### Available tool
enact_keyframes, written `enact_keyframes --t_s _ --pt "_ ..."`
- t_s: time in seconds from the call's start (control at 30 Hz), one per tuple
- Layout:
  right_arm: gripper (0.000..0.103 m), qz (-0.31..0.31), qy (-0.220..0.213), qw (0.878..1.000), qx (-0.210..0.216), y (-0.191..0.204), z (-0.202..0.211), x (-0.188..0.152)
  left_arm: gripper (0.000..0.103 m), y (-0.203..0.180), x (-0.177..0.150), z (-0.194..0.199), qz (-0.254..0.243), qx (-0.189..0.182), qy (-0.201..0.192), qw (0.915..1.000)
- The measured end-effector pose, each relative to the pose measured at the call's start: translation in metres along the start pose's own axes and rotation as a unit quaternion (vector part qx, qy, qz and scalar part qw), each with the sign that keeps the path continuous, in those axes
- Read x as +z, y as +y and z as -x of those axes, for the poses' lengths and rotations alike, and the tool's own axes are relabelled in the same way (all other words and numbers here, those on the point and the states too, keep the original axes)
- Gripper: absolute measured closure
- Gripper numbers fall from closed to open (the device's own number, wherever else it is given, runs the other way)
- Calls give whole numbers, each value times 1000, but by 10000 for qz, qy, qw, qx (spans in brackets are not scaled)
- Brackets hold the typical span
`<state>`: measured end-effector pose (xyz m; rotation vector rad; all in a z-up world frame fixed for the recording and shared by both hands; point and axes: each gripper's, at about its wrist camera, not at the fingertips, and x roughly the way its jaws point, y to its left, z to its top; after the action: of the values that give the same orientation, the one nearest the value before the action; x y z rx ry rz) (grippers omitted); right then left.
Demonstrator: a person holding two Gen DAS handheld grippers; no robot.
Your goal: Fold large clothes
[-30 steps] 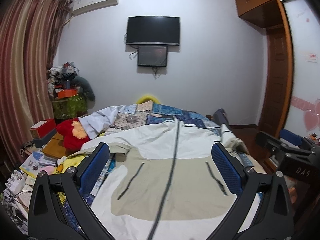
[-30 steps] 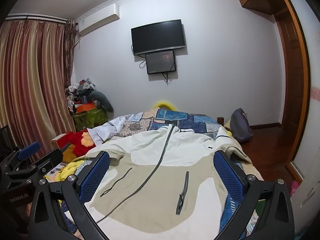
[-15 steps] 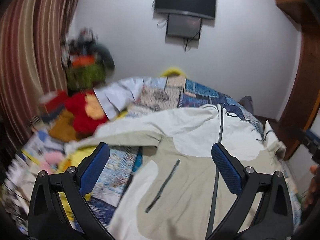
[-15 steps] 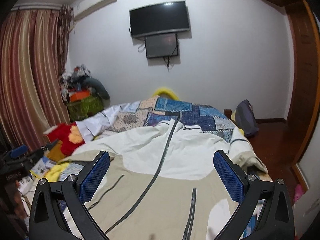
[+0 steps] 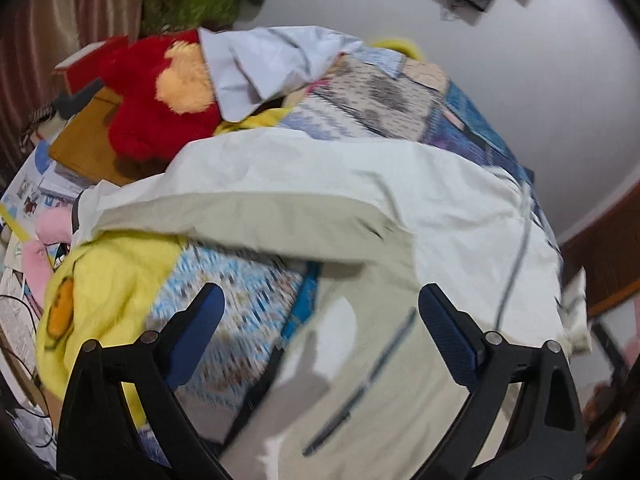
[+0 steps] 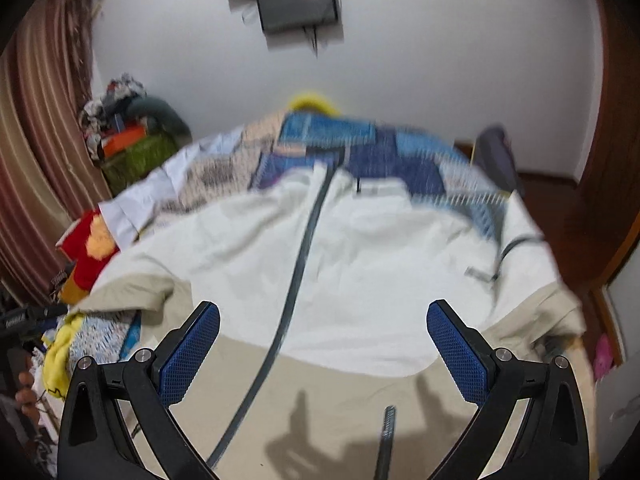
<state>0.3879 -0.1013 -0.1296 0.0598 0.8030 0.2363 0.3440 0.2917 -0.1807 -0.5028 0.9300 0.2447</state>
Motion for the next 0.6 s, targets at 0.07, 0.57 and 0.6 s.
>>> enact_keyframes --t_s 0.07,0.57,0.6 --pt "0 28 158 9999 -19 -1 -17 -8 4 9 10 -16 121 17 112 9999" --pt "0 533 504 9972 135 5 -39 -41 81 53 50 -87 1142 44 374 9927" --pt "0 526 494 9973 154 2 -36 -43 91 45 56 -84 876 399 277 9950"
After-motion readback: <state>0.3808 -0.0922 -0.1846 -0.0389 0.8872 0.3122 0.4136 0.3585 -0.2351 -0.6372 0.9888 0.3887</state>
